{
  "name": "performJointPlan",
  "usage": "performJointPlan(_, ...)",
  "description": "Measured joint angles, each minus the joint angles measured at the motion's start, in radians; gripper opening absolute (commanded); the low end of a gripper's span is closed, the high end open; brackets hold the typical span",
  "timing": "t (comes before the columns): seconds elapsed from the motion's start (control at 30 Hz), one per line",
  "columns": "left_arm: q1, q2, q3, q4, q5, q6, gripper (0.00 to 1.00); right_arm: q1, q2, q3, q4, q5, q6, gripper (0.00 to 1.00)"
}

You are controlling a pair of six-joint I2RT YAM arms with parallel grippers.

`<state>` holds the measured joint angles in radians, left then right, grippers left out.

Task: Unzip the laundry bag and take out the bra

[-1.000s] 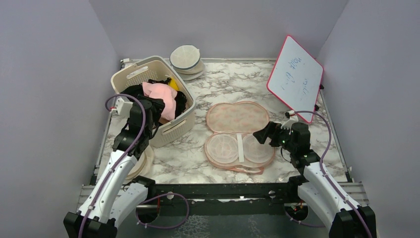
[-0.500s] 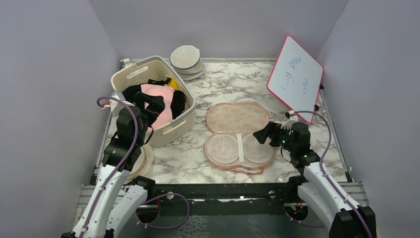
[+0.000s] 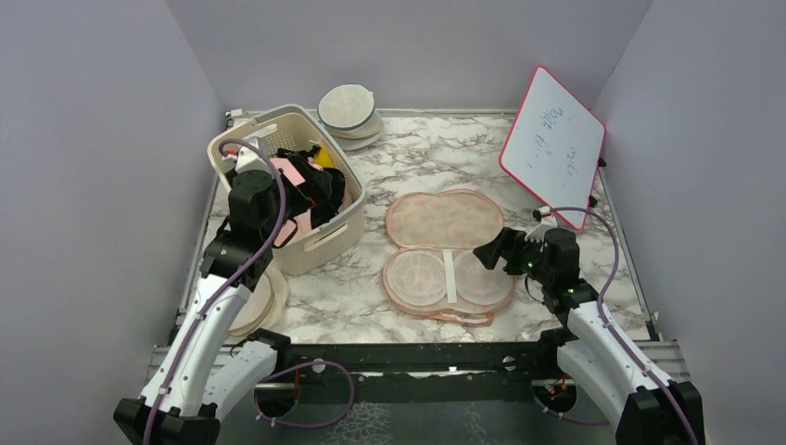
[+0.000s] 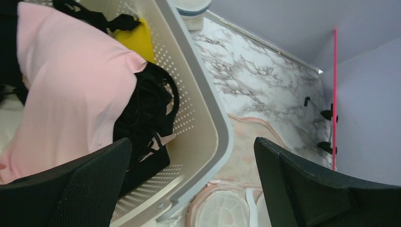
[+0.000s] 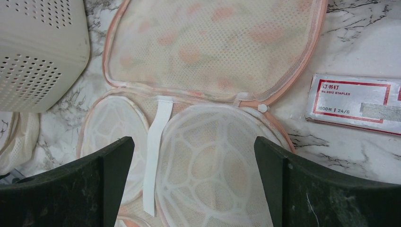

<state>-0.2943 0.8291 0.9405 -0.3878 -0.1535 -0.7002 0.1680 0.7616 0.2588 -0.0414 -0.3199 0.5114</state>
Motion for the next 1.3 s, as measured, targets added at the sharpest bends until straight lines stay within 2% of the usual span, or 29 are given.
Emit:
performJointPlan(0.3, 0.000, 0.204, 0.155, 0.181, 0.237, 0.153, 0.99, 0.000, -0.003, 0.000, 0.001, 0.000, 0.000, 0.96)
performJointPlan(0.47, 0.000, 0.300, 0.204, 0.301, 0.334, 0.238, 0.99, 0.000, -0.006, 0.000, 0.001, 0.000, -0.001, 0.92)
performJointPlan(0.57, -0.004, 0.310, 0.179, 0.340, 0.363, 0.294, 0.99, 0.000, -0.010, 0.000, 0.000, 0.000, -0.001, 0.90)
performJointPlan(0.67, -0.014, 0.273, 0.092, 0.399, 0.377, 0.348, 0.98, 0.000, -0.002, 0.013, -0.017, 0.000, -0.004, 0.88)
performJointPlan(0.8, -0.023, 0.182, -0.040, 0.452, 0.382, 0.398, 0.98, 0.013, 0.063, 0.121, -0.049, -0.003, -0.028, 0.88)
performJointPlan(0.87, -0.027, 0.150, -0.056, 0.459, 0.382, 0.416, 0.98, 0.046, 0.116, 0.205, -0.061, 0.007, -0.048, 0.88)
performJointPlan(0.97, -0.029, 0.128, -0.055, 0.496, 0.381, 0.429, 0.98, 0.179, 0.249, 0.356, -0.062, 0.072, -0.084, 0.88)
performJointPlan(1.1, -0.035, 0.124, -0.055, 0.511, 0.381, 0.435, 0.98, 0.345, 0.507, 0.560, -0.072, 0.160, -0.135, 0.89)
performJointPlan(1.13, -0.038, 0.124, -0.055, 0.511, 0.380, 0.438, 0.98, 0.370, 0.580, 0.645, -0.080, 0.181, -0.157, 0.89)
performJointPlan(1.3, -0.052, 0.119, -0.055, 0.510, 0.365, 0.454, 0.98, 0.394, 0.894, 0.861, -0.145, 0.225, -0.244, 0.88)
